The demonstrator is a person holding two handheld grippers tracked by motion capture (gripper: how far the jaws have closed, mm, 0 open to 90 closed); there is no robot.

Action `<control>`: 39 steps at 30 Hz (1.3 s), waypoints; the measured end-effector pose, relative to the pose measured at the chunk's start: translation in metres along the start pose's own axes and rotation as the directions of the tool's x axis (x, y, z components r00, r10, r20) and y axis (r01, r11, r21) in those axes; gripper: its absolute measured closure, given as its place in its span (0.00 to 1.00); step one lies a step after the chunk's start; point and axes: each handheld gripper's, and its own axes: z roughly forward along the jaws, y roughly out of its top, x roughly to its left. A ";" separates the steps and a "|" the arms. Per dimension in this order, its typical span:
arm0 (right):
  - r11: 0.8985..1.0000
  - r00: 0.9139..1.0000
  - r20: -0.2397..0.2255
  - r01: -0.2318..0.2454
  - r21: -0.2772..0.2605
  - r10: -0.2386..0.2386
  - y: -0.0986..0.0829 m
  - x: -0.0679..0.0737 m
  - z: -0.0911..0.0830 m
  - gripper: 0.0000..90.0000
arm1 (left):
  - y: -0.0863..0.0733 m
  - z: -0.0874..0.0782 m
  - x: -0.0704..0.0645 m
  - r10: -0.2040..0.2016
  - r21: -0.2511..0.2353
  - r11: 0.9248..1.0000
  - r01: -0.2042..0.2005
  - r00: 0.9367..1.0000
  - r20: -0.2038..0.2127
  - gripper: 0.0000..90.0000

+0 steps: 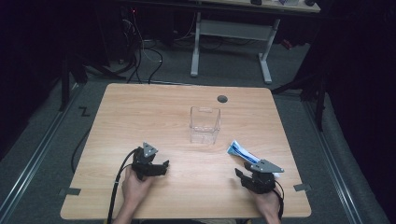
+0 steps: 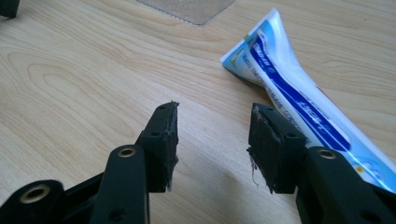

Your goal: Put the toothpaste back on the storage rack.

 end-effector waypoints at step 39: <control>0.986 0.991 0.084 0.087 0.145 -0.099 0.046 -0.030 0.012 0.53 | 0.000 0.000 0.000 0.000 0.000 1.000 0.000 1.000 -0.001 0.18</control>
